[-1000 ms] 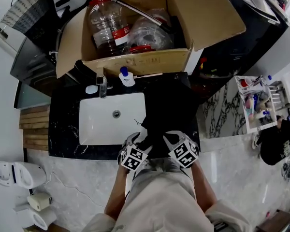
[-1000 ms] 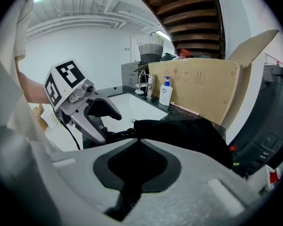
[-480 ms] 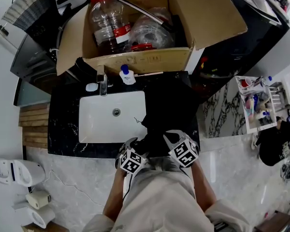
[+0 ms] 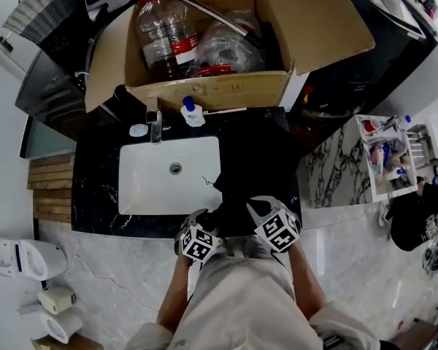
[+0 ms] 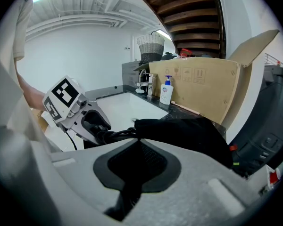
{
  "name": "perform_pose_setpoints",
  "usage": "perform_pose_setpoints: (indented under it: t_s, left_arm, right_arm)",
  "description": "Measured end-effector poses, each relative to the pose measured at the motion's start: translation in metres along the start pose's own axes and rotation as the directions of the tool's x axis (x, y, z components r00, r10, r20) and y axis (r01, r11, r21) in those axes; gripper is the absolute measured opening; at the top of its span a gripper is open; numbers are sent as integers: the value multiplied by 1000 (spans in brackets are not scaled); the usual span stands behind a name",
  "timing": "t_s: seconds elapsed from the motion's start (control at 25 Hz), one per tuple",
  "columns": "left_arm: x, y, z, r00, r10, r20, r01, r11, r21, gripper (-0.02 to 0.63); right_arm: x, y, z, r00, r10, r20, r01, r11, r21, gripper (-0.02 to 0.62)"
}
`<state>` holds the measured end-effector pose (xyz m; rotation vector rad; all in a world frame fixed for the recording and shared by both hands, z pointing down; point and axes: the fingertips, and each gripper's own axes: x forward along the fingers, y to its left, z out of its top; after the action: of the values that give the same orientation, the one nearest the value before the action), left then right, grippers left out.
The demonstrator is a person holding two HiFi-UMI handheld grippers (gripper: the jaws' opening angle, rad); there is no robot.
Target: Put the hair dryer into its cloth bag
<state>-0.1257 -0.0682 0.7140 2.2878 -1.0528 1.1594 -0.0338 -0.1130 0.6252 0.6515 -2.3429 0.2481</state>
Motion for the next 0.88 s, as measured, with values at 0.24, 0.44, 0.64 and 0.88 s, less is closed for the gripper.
perform_pose_setpoints:
  t_s: [0.24, 0.44, 0.64, 0.88]
  left_arm:
    - [-3, 5, 3, 1000, 27, 6, -28, 999, 36, 186]
    - [-4, 3, 8, 999, 25, 22, -26, 999, 38, 178]
    - [-7, 4, 18, 998, 30, 46, -32, 998, 44, 178]
    - [-9, 4, 30, 997, 34, 67, -38, 997, 63, 176]
  right_arm:
    - [-1, 1, 1, 1000, 0, 0, 0, 1000, 2, 14]
    - [-2, 1, 2, 1000, 1, 1, -2, 1000, 2, 14]
    - [-2, 1, 4, 1000, -1, 13, 1, 1000, 1, 14]
    - [-2, 1, 6, 1000, -6, 12, 6, 1000, 6, 14]
